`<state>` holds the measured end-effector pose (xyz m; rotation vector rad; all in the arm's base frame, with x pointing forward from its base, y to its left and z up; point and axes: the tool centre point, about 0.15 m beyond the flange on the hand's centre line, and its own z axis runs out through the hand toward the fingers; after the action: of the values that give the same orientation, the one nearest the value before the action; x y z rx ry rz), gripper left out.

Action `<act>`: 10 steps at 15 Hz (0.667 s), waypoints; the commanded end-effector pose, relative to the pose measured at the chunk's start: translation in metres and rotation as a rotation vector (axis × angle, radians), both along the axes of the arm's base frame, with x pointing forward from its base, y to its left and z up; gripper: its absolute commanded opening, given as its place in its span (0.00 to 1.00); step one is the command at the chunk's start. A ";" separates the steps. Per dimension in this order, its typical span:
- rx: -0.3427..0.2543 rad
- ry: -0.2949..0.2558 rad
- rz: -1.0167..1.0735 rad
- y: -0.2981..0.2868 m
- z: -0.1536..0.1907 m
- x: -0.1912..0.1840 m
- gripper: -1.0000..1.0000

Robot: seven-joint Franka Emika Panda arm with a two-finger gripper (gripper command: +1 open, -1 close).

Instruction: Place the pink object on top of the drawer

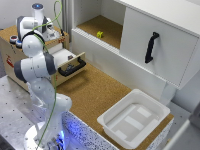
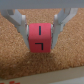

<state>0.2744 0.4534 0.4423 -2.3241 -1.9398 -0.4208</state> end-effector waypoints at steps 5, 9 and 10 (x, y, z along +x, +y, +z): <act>-0.227 0.033 -0.009 0.039 -0.002 0.050 1.00; -0.164 0.067 -0.054 0.012 0.029 0.046 1.00; -0.137 0.082 -0.073 0.003 0.037 0.044 1.00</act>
<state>0.3089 0.4660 0.4385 -2.3835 -1.9922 -0.3628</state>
